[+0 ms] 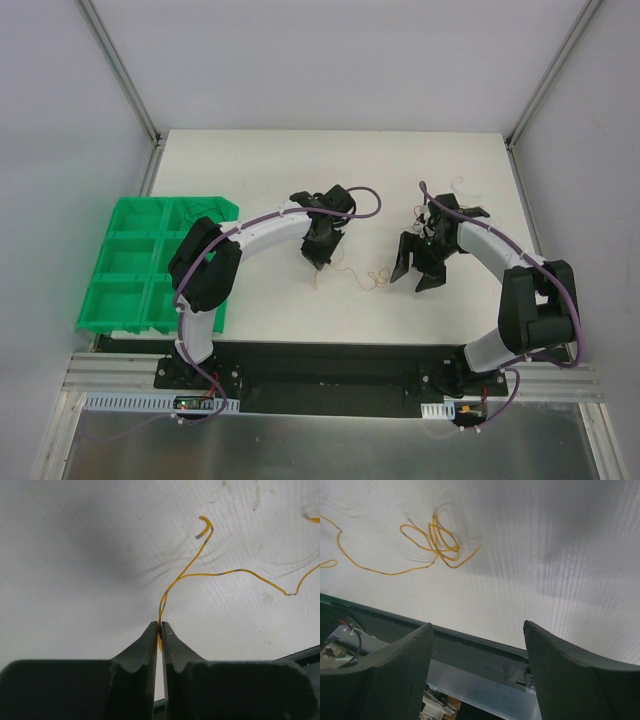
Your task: Untangle the cables
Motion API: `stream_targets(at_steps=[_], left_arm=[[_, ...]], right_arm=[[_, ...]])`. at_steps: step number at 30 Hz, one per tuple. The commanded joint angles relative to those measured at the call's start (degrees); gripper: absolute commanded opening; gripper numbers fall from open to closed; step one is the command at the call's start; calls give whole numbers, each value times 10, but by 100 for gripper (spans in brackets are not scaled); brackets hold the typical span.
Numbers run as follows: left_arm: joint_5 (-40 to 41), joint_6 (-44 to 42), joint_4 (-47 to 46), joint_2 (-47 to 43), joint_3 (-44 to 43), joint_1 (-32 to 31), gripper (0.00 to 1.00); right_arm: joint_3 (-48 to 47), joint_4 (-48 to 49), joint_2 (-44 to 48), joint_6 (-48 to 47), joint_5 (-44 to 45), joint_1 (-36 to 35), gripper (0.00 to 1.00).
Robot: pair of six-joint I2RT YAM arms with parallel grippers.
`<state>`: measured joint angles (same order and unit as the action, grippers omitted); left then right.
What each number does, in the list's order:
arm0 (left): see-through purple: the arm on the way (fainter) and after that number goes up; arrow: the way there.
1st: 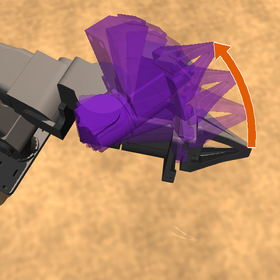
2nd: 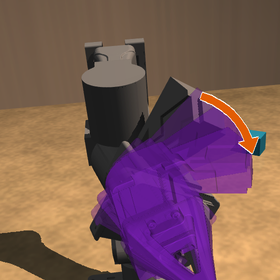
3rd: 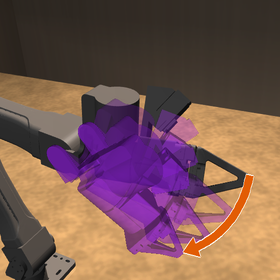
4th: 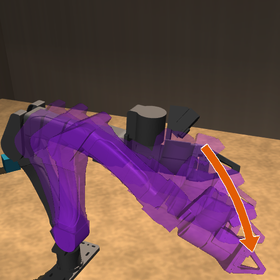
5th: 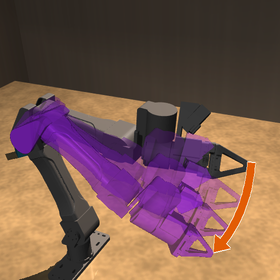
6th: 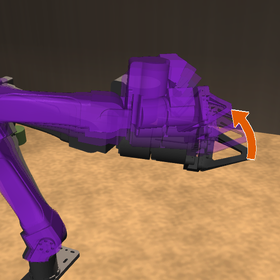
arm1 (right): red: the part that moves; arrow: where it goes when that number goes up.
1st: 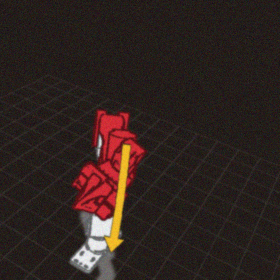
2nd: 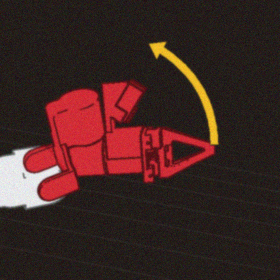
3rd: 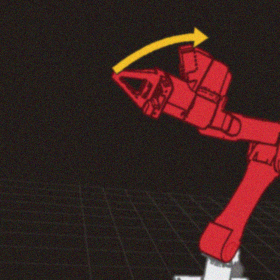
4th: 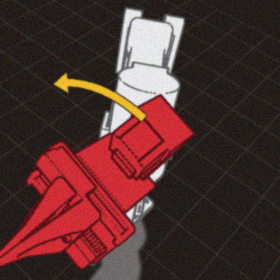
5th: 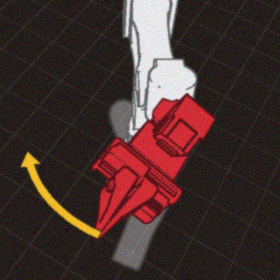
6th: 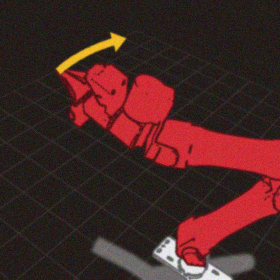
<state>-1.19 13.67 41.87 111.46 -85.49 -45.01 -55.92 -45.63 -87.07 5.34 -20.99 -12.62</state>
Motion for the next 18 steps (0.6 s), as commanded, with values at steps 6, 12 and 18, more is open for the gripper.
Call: stream_targets(at_steps=[6,12,18], left_arm=[[-85,-1,-27,-26,10,-2,28],[-91,18,-41,-45,39,-1,56],[-144,38,-72,-26,59,9,83]], right_arm=[[-5,100,-56,16,-71,-9,70],[-36,92,-108,20,-41,-19,62],[-46,100,-132,29,-45,-27,47]])
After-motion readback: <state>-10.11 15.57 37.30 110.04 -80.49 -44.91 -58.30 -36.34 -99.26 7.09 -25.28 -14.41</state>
